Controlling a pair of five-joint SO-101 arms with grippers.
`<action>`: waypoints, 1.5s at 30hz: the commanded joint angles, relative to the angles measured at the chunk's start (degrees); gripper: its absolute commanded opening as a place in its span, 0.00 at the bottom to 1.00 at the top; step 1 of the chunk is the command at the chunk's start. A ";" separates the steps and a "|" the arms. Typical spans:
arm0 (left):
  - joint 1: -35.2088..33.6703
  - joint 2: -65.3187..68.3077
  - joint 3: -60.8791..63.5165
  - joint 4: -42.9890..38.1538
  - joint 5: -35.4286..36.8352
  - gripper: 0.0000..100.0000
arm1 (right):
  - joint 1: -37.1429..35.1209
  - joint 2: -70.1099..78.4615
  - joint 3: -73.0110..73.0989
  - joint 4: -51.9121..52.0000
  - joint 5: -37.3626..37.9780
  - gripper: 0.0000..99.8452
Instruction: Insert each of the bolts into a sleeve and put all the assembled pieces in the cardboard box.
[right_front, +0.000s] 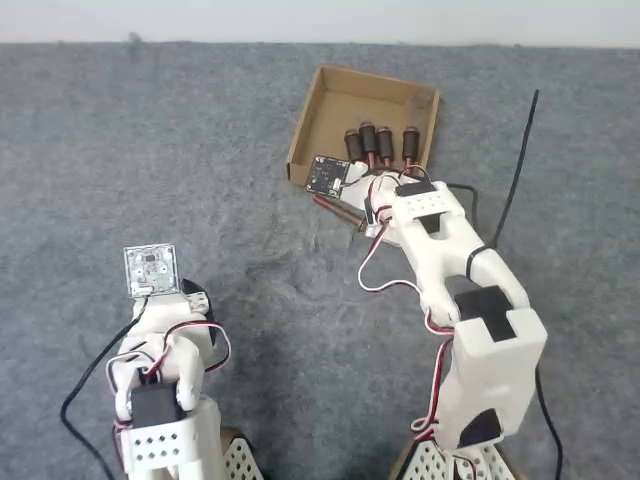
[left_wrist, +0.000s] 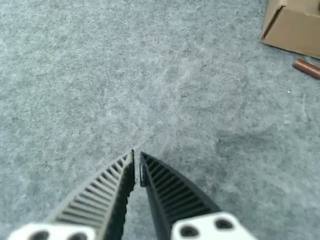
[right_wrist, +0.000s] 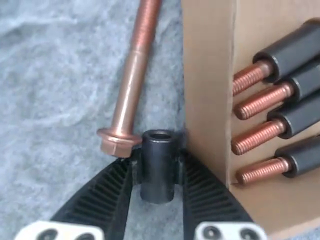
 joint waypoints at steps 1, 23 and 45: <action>-0.26 -1.49 -0.92 -1.67 -0.62 0.01 | 0.48 1.54 -3.78 -0.57 1.05 0.09; -0.35 -1.49 -0.92 -2.37 -0.62 0.01 | 2.51 -18.77 -8.44 22.55 -26.55 0.01; -0.44 -1.49 -0.92 -5.10 -0.35 0.01 | 27.56 -42.07 19.08 29.49 -40.00 0.01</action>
